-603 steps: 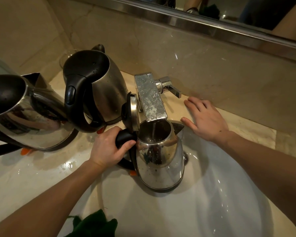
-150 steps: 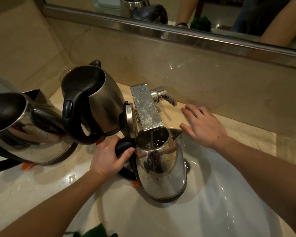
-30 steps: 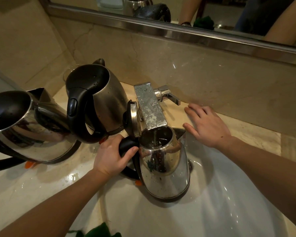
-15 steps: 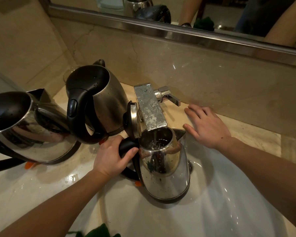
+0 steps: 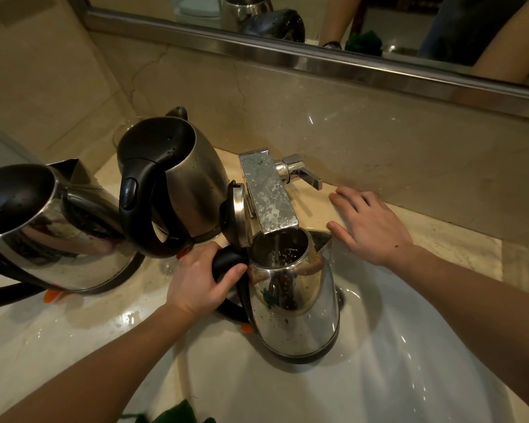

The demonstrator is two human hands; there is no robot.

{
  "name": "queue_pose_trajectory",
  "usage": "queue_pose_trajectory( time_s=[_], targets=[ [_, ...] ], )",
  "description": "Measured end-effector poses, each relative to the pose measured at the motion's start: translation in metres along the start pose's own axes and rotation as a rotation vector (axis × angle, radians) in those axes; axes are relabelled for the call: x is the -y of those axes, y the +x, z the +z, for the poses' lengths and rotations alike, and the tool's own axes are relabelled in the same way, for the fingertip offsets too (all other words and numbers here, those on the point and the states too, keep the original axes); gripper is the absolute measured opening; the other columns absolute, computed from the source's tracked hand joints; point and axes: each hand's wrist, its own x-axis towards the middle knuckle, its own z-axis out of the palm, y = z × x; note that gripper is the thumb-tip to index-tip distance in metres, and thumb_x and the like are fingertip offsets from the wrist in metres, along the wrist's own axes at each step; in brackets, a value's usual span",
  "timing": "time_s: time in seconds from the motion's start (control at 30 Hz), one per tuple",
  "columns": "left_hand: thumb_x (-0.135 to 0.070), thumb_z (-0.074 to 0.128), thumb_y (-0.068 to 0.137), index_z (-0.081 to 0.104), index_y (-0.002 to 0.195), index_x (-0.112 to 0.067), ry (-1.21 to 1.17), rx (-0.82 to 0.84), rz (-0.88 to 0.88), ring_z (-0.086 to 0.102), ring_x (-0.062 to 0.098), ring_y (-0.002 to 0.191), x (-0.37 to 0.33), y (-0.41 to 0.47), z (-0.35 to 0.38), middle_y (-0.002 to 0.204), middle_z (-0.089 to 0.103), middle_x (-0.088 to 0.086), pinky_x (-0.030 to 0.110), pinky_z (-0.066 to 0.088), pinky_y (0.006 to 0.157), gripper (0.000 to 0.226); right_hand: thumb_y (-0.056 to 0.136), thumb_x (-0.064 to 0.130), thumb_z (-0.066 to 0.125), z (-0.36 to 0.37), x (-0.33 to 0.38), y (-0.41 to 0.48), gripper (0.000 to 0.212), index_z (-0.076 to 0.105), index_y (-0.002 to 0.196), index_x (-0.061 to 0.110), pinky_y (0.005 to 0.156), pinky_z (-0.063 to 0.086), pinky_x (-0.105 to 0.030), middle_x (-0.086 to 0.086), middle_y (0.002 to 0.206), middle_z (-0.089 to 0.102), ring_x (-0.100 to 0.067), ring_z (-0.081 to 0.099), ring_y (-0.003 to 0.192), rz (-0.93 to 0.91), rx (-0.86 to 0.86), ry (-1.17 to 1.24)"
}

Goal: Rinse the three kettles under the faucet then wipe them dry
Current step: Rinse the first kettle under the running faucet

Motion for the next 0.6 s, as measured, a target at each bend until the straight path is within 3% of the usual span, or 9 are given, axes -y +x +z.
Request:
queue_pose_trajectory(
  time_s=[0.6],
  targets=[
    [-0.082,0.023,0.079,0.062,0.094,-0.013,0.000,-0.003,-0.002,0.056,0.019,0.075,-0.0016,0.0002,-0.0006,0.082,0.061,0.002,0.031,0.047,0.066,0.081,0.099,0.058,0.025,-0.0016,0.0005,0.0011,0.064,0.031,0.150,0.020,0.110,0.030,-0.037,-0.001,0.153,0.033,-0.024,0.034,0.129,-0.005,0.000,-0.001]
  ],
)
